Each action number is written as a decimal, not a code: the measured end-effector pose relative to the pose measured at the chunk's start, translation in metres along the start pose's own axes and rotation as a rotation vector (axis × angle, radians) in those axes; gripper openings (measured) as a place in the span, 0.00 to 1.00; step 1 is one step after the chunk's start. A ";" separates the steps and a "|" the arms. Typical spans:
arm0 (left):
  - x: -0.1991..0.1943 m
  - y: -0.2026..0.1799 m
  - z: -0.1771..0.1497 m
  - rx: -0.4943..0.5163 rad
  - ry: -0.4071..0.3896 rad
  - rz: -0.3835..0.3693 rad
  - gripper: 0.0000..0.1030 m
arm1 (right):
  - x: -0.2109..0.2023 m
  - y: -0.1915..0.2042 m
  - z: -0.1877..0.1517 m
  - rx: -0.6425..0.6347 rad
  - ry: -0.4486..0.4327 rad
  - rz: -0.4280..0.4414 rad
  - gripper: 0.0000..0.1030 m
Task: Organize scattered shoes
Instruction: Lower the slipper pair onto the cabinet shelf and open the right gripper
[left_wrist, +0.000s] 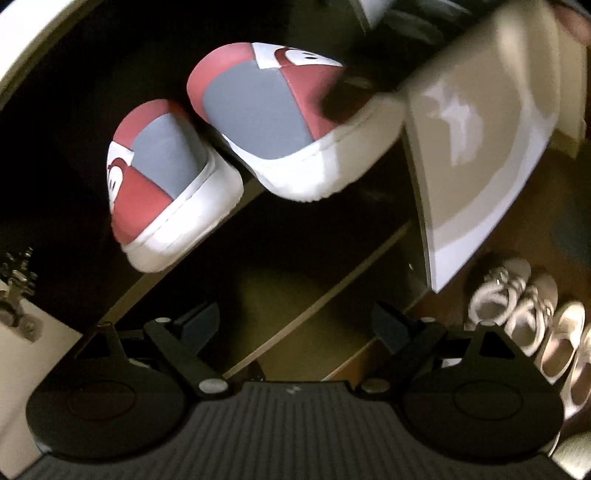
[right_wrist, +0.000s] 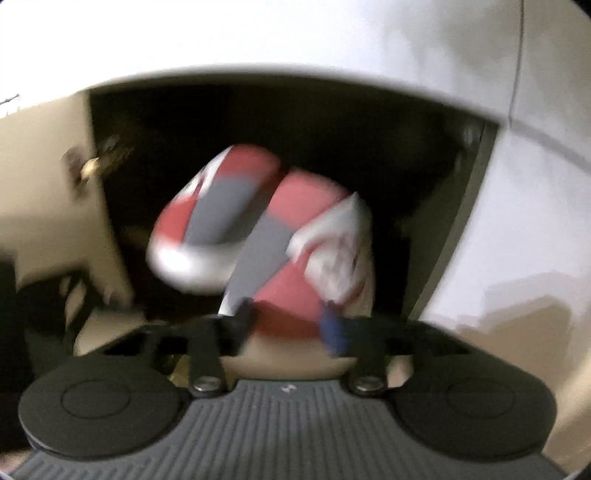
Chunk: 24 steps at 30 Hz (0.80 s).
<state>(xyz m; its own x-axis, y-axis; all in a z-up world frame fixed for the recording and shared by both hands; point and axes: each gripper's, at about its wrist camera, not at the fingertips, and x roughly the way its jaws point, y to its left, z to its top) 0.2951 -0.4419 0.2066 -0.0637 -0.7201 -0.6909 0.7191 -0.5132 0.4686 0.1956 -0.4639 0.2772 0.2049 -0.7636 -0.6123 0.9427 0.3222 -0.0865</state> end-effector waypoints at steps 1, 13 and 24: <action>-0.011 0.001 0.002 0.021 -0.005 -0.002 0.90 | -0.001 0.004 -0.007 0.003 0.042 0.007 0.15; 0.027 0.034 0.013 0.018 -0.069 0.029 0.89 | 0.017 0.004 0.007 0.060 0.070 -0.006 0.13; 0.039 0.036 0.008 0.067 -0.049 0.042 0.90 | 0.039 0.003 0.012 0.072 0.078 -0.019 0.13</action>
<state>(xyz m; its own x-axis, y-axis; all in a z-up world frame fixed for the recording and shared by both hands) 0.3130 -0.4927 0.2009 -0.0695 -0.7628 -0.6429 0.6738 -0.5112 0.5336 0.2101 -0.4994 0.2630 0.1679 -0.7226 -0.6706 0.9633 0.2648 -0.0441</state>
